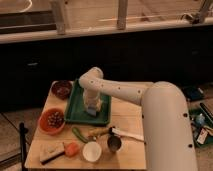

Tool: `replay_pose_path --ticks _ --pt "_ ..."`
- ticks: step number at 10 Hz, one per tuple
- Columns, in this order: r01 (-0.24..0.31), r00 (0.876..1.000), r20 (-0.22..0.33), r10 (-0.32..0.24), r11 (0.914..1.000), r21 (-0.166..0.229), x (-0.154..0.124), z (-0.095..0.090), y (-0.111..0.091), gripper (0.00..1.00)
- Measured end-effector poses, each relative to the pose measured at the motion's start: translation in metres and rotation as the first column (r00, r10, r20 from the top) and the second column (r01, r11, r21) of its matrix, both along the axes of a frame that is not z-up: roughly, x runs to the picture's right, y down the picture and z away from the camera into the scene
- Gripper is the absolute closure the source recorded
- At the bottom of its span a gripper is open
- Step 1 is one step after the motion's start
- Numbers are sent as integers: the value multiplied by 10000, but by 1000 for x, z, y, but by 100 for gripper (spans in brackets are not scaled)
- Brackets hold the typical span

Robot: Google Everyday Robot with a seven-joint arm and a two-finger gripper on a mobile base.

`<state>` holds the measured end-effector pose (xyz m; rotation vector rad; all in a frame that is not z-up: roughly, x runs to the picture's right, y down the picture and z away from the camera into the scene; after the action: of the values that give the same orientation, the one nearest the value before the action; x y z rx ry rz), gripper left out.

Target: Wipe tray with sponge

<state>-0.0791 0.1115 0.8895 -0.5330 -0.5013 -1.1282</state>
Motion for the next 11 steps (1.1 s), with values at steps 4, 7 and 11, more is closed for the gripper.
replay_pose_path --ticks 4,7,11 --pt "245 9993 275 -252 9994 244 -17 6 -20 100" --pt "708 9947 743 -715 9974 112 -44 5 -11 100" --pt "556 9962 673 -547 9984 -112 -25 2 8 100"
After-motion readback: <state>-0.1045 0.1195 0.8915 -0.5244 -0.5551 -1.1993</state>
